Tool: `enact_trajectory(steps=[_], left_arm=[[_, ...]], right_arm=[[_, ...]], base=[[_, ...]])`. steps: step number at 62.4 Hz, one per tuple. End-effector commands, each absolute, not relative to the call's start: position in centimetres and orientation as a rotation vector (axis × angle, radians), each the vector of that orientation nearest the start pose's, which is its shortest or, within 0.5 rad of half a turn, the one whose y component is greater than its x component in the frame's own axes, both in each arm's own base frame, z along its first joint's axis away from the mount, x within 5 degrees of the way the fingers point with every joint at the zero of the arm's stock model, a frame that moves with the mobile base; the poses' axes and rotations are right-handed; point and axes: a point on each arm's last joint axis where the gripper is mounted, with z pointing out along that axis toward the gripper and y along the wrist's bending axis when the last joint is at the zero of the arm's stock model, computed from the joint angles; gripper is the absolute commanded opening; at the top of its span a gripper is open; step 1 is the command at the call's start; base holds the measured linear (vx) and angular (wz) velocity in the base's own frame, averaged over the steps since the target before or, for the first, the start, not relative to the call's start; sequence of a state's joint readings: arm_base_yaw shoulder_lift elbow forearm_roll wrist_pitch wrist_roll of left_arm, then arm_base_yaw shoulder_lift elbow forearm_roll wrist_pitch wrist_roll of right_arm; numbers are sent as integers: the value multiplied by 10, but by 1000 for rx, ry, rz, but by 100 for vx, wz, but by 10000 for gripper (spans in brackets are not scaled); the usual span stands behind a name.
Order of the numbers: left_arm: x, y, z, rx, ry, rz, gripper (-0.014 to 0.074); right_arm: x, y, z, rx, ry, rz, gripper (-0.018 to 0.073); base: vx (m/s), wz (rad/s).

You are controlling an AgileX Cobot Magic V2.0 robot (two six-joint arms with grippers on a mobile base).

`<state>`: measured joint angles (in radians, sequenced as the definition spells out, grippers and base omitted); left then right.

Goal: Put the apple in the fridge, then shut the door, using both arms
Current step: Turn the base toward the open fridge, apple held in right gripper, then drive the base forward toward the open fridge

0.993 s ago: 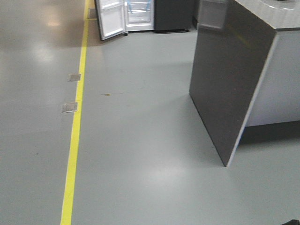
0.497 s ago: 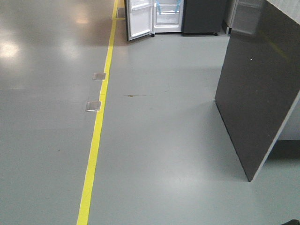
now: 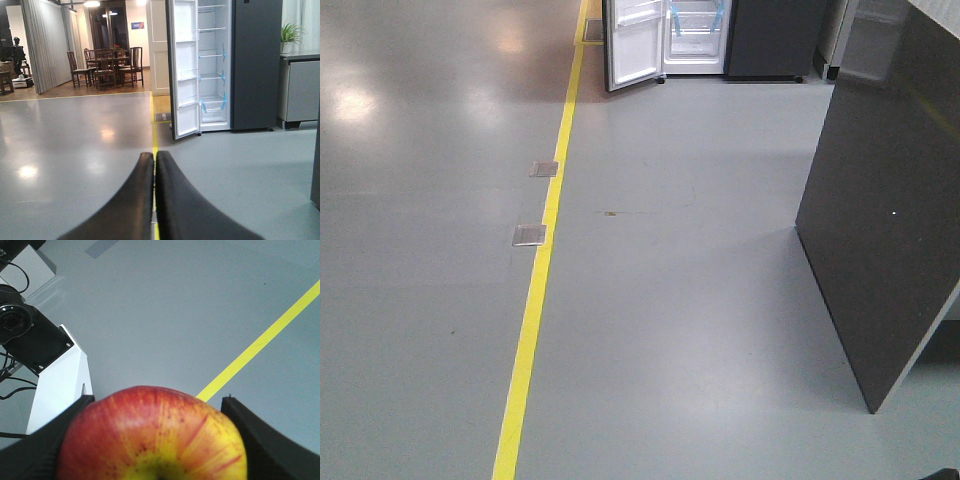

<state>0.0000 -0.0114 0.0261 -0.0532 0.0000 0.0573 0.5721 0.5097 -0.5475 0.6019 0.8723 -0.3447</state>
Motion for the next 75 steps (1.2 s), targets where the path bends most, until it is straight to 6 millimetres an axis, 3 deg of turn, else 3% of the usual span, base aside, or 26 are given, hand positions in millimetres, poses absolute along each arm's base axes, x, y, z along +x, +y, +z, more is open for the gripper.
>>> enact_trajectory(steps=[1, 75], left_arm=[[56, 0, 206, -10, 1428, -4, -6], [56, 0, 206, -10, 1428, -4, -6]], right_arm=[[52, 80, 310, -764, 2067, 873, 361], [52, 80, 310, -764, 2067, 873, 361]], base=[[14, -1], [18, -4]])
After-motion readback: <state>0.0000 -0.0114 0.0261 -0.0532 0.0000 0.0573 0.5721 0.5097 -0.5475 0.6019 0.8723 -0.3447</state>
